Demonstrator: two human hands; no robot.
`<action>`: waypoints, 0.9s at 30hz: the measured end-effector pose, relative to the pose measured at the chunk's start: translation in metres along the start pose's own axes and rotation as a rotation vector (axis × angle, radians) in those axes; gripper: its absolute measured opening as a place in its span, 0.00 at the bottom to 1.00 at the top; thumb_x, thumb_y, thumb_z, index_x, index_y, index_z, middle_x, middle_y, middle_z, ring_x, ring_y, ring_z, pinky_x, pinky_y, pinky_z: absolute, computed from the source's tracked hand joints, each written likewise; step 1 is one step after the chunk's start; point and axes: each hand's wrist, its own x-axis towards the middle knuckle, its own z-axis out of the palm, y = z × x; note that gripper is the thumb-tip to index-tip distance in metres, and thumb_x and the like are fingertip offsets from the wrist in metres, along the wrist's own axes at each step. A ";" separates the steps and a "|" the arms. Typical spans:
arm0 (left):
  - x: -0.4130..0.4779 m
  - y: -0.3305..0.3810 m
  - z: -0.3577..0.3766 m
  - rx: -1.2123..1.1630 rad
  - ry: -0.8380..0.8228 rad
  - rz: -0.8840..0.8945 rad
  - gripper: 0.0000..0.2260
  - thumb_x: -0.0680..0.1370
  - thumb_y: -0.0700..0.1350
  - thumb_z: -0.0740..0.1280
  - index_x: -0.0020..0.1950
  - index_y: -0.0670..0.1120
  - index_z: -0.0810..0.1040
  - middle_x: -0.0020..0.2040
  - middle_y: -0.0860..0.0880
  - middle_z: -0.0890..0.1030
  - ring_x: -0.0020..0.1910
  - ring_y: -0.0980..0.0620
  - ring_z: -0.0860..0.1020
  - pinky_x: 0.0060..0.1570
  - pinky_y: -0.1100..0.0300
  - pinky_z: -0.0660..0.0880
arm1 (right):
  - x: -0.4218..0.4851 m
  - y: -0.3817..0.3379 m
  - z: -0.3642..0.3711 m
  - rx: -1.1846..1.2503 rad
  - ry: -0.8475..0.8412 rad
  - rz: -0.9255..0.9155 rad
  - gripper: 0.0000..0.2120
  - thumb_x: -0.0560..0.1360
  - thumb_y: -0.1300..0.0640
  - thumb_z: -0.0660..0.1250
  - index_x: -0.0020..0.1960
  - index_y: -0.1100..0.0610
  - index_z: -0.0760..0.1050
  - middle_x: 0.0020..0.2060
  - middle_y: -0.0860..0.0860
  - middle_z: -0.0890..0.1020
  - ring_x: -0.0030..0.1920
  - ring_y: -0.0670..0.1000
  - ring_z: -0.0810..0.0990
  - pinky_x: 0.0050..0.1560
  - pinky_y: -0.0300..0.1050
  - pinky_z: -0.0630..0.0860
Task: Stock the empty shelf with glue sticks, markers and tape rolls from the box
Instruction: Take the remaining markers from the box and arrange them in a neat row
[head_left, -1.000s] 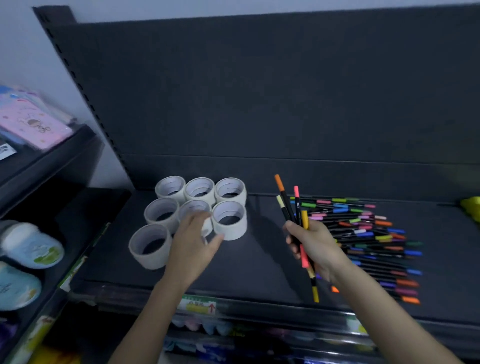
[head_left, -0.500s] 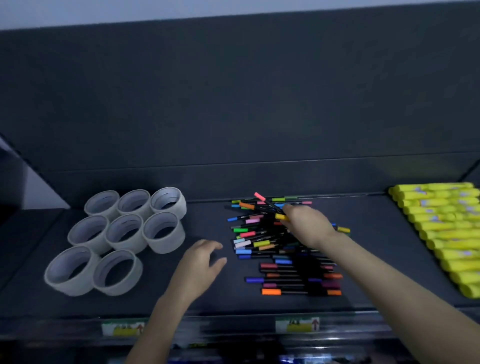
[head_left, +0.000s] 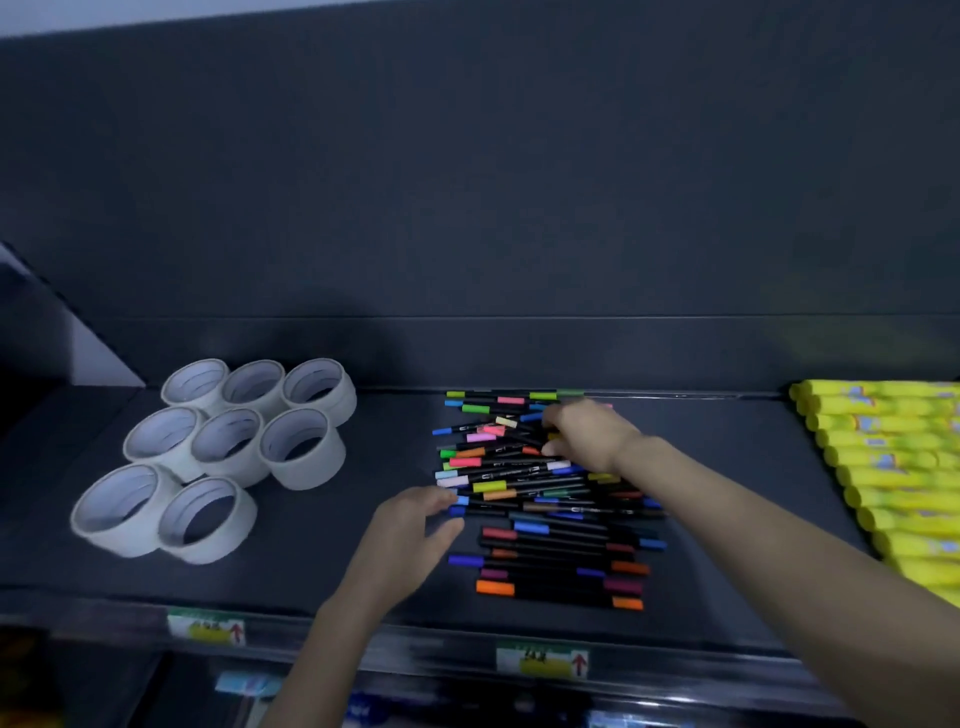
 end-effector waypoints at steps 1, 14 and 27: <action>0.000 0.003 0.002 -0.011 0.004 -0.008 0.14 0.76 0.45 0.69 0.61 0.47 0.78 0.55 0.57 0.78 0.55 0.62 0.76 0.51 0.79 0.65 | -0.002 0.002 0.001 0.015 0.016 0.005 0.19 0.77 0.49 0.66 0.63 0.59 0.72 0.59 0.59 0.77 0.59 0.60 0.75 0.57 0.52 0.75; -0.006 0.053 0.034 -0.157 -0.020 0.035 0.12 0.78 0.45 0.67 0.61 0.49 0.78 0.53 0.60 0.78 0.49 0.68 0.75 0.46 0.78 0.69 | -0.144 -0.006 0.047 0.596 0.749 0.336 0.04 0.75 0.63 0.67 0.49 0.59 0.80 0.42 0.52 0.81 0.43 0.50 0.79 0.44 0.36 0.68; -0.062 0.077 0.073 -0.199 -0.280 0.328 0.07 0.75 0.39 0.70 0.50 0.49 0.81 0.46 0.56 0.83 0.47 0.61 0.80 0.51 0.61 0.76 | -0.308 -0.049 0.130 0.572 0.850 0.762 0.04 0.74 0.62 0.68 0.45 0.56 0.81 0.37 0.43 0.78 0.38 0.42 0.76 0.41 0.26 0.66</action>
